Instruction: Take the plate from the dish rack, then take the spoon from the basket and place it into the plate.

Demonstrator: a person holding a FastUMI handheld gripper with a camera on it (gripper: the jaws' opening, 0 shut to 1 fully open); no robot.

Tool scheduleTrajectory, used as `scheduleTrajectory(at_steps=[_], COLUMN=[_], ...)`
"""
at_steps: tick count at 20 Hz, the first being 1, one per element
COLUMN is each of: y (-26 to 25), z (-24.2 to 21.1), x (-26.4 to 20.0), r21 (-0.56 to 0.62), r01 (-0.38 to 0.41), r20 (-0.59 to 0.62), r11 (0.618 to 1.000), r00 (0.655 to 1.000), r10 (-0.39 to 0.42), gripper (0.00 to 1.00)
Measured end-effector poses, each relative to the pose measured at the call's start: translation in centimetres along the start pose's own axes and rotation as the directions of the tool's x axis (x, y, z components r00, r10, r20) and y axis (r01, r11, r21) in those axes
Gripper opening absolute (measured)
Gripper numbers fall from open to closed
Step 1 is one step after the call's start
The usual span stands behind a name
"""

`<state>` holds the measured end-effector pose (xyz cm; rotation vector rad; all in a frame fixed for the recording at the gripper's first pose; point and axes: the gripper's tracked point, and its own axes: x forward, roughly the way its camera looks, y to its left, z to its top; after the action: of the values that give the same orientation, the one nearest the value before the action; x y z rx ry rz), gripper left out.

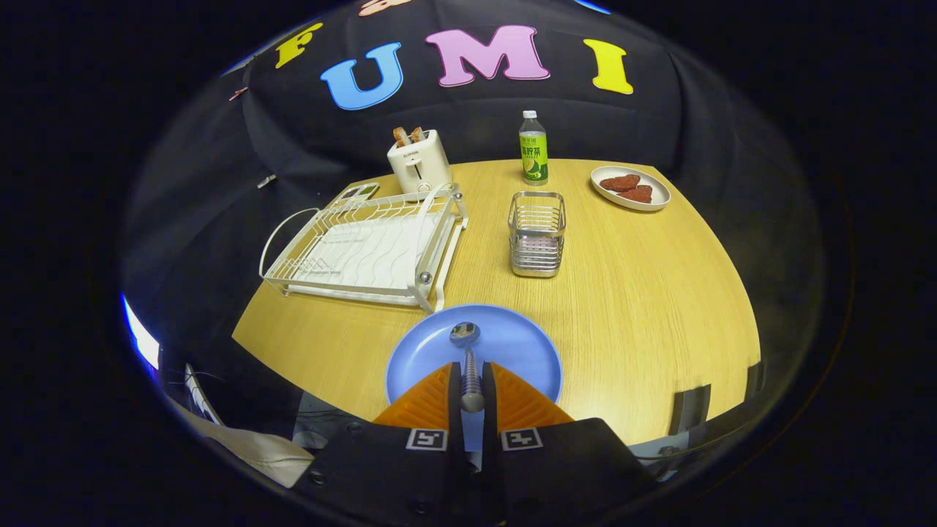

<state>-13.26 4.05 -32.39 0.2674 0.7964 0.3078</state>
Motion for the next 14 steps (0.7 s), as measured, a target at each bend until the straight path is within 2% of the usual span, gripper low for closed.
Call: scheduleTrajectory(at_steps=[5, 8, 14], y=[0.7, 0.6, -0.5], z=[-1.6, -4.0, -6.6], x=[1.1, 1.8, 2.6], r21=[-0.009, -0.004, -0.007], r01=[-0.021, -0.034, 0.001], r20=[-0.029, -0.103, -0.177], r11=[1.000, 0.999, 1.000], r00=[0.999, 0.994, 0.984], r10=[0.021, 0.034, -0.003], gripper=[0.12, 0.14, 0.18])
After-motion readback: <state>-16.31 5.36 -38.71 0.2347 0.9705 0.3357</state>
